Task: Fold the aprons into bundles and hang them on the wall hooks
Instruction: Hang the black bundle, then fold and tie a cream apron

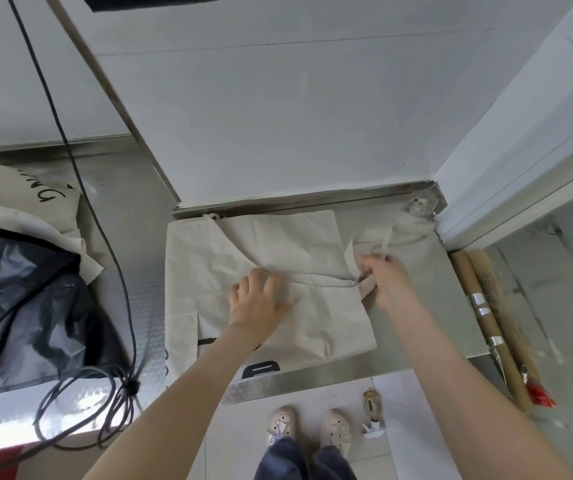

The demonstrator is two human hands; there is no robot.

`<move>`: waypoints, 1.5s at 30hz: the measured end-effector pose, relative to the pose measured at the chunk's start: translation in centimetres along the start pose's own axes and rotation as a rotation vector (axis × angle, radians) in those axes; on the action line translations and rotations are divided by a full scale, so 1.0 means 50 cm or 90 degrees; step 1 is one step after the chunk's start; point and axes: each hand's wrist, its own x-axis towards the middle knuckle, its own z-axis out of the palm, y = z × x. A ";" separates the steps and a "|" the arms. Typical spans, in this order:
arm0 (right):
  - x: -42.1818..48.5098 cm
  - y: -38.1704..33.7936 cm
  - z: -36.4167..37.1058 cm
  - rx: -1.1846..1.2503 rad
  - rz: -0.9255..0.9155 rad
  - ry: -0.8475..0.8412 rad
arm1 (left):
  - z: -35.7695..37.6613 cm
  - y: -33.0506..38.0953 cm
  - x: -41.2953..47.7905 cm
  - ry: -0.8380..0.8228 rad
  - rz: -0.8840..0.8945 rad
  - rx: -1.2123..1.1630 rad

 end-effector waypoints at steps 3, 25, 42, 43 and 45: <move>-0.031 -0.006 -0.028 -0.147 -0.141 0.061 | -0.021 0.015 0.033 0.030 0.075 0.008; -0.039 -0.001 -0.088 -0.986 -0.434 -0.186 | -0.057 0.050 0.127 -0.226 0.206 -0.173; -0.004 -0.016 -0.008 -0.224 -0.103 0.077 | -0.100 0.070 0.095 -0.344 0.315 -0.107; -0.006 -0.018 -0.010 -0.217 -0.153 0.050 | -0.104 0.069 0.093 -0.337 0.323 -0.102; -0.015 -0.023 -0.008 -0.295 -0.259 -0.084 | -0.110 0.066 0.087 -0.320 0.349 -0.083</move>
